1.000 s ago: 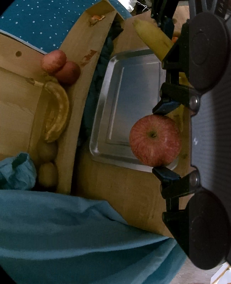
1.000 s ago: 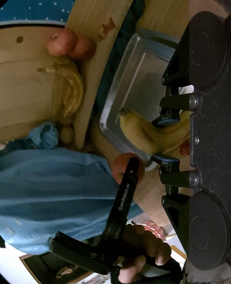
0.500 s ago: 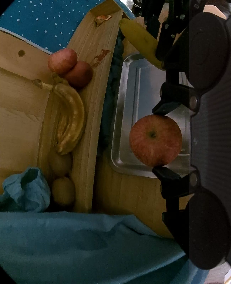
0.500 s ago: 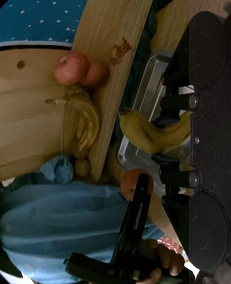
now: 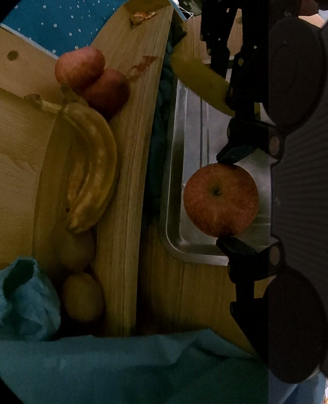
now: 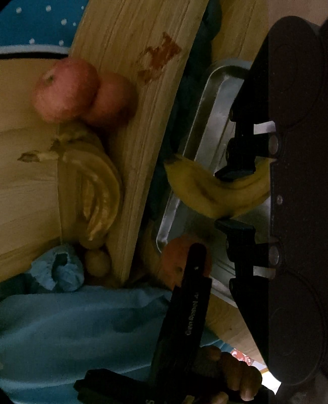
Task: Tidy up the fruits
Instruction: 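Lift and carry the apple in the left tool while the right tool carries the banana over the tray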
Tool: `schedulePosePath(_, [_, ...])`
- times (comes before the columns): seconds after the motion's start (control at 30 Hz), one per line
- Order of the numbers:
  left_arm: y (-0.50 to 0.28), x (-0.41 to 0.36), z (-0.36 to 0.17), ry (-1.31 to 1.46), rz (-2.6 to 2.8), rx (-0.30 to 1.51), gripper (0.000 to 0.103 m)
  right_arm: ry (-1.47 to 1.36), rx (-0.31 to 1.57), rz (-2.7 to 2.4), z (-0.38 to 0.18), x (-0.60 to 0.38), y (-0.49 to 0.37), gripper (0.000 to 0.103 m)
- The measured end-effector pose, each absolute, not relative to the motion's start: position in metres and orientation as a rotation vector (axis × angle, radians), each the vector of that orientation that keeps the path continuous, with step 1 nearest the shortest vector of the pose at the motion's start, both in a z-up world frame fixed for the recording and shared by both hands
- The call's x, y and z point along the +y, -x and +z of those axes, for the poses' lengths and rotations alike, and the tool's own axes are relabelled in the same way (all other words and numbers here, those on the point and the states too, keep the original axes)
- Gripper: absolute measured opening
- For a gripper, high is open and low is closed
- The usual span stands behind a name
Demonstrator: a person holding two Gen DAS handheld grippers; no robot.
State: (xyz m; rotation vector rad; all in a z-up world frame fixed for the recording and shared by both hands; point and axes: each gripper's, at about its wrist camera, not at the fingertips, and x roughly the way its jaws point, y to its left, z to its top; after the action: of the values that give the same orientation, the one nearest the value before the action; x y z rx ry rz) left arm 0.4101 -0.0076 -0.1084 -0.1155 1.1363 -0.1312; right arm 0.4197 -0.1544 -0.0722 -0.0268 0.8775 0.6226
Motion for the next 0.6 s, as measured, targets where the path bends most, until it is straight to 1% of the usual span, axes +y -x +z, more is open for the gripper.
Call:
schedulePosePath(0.27, [-0.434,-0.006,-0.116,0.113,-0.119,1.148,0.069,0.035,0.934,0.653,-0.089,-0.140,-0.452,0.035])
schedulePosePath(0.6, [-0.444,-0.010,-0.123,0.120,-0.112,1.162,0.069,0.023,0.964,0.661,-0.103,-0.135,-0.463,0.036])
